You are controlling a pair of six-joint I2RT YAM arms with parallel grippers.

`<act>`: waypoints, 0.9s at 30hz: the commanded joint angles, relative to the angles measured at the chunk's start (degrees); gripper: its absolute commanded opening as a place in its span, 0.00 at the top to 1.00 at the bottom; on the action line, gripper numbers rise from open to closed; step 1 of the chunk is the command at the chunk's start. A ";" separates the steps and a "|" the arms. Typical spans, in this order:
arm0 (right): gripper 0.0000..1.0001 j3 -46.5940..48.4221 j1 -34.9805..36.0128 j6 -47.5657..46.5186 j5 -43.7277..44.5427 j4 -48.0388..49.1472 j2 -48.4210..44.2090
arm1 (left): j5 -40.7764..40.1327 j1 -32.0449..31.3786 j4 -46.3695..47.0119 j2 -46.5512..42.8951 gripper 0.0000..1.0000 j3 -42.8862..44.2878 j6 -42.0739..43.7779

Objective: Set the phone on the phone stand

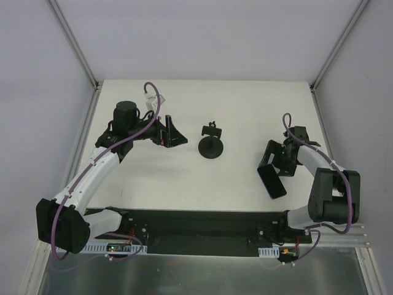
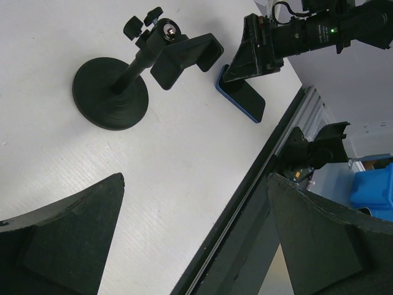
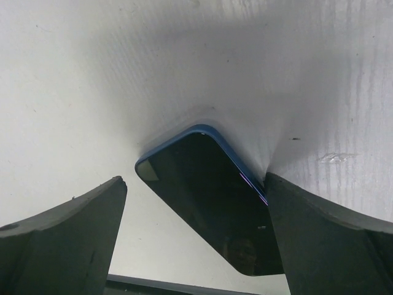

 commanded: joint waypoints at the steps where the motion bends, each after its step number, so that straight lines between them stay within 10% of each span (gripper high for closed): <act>1: 0.04 -1.73 2.09 2.93 2.27 -2.06 -3.21 | 0.39 -0.96 2.20 -0.36 0.01 -0.51 1.31; 27: 0.05 4.86 19.93 3.90 16.25 -12.97 9.96 | -1.28 -1.66 2.11 0.69 0.04 0.37 0.00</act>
